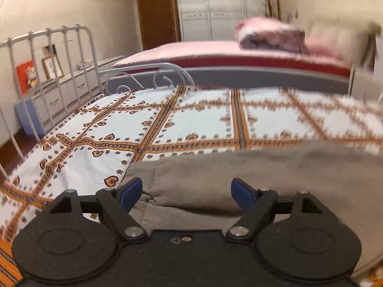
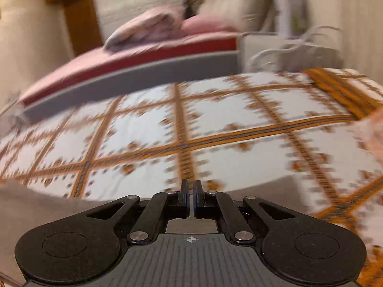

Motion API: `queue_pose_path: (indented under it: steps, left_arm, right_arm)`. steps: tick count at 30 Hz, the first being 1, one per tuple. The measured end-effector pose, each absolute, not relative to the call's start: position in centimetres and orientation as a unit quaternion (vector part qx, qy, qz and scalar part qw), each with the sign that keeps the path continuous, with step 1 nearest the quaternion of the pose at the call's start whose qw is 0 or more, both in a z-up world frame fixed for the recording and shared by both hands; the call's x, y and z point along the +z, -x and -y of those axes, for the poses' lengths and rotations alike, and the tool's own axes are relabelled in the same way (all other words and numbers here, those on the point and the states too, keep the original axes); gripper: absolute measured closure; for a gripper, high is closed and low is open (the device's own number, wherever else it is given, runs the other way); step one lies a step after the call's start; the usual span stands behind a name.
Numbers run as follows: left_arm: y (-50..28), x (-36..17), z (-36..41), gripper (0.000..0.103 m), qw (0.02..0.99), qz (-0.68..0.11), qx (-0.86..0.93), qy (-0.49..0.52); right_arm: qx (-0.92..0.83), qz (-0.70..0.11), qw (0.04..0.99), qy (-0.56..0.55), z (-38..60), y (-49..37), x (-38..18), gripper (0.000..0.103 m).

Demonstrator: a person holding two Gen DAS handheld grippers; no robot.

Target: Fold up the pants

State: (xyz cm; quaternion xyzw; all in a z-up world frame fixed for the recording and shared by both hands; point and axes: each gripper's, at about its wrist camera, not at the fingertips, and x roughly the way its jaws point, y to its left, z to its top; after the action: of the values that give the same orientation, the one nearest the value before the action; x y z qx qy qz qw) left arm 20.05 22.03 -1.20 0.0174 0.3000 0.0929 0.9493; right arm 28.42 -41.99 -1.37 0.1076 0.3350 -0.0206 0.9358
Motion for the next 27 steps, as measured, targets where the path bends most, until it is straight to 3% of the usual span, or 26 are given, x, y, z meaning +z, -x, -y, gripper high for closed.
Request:
queue_pose_path:
  steps: [1, 2, 3, 4, 10, 12, 15, 25, 27]
  left_arm:
    - [-19.9, -1.1, -22.1, 0.028, 0.948, -0.305, 0.088, -0.005]
    - [-19.8, -1.1, -22.0, 0.028, 0.947, -0.311, 0.082, 0.005]
    - [-19.8, -1.3, -21.9, 0.028, 0.946, -0.317, 0.072, 0.007]
    - [-19.9, -1.7, -21.7, 0.028, 0.943, -0.326, 0.065, 0.001]
    - [-20.8, -5.0, -21.7, 0.025, 0.917, -0.392, 0.063, -0.030]
    - [-20.9, -5.6, -21.2, 0.019, 0.915, -0.396, 0.060, -0.047]
    - [-21.2, -5.9, -20.5, 0.013, 0.912, -0.401, 0.062, -0.060]
    - [-20.9, -5.7, -21.3, 0.013, 0.919, -0.389, 0.056, -0.024]
    - [-20.9, -5.6, -21.3, 0.013, 0.919, -0.389, 0.056, -0.023]
  right_arm:
    - [-0.023, -0.341, 0.933, -0.111, 43.3, -27.6, -1.2, 0.089]
    - [-0.028, -0.352, 0.928, -0.116, 44.5, -26.8, -1.2, 0.061]
    - [-0.041, -0.360, 0.924, -0.120, 45.6, -25.8, -1.3, 0.027]
    - [-0.058, -0.359, 0.923, -0.122, 46.5, -24.5, -1.6, 0.020]
    - [-0.116, -0.366, 0.891, -0.240, 53.2, -20.3, -2.7, 0.027]
    - [-0.113, -0.377, 0.867, -0.305, 55.5, -19.9, -3.8, 0.044]
    - [-0.105, -0.392, 0.826, -0.392, 57.6, -19.6, -5.8, 0.061]
    - [-0.077, -0.396, 0.814, -0.418, 57.6, -20.8, -7.2, 0.063]
    - [-0.069, -0.397, 0.826, -0.394, 56.9, -21.6, -7.3, 0.084]
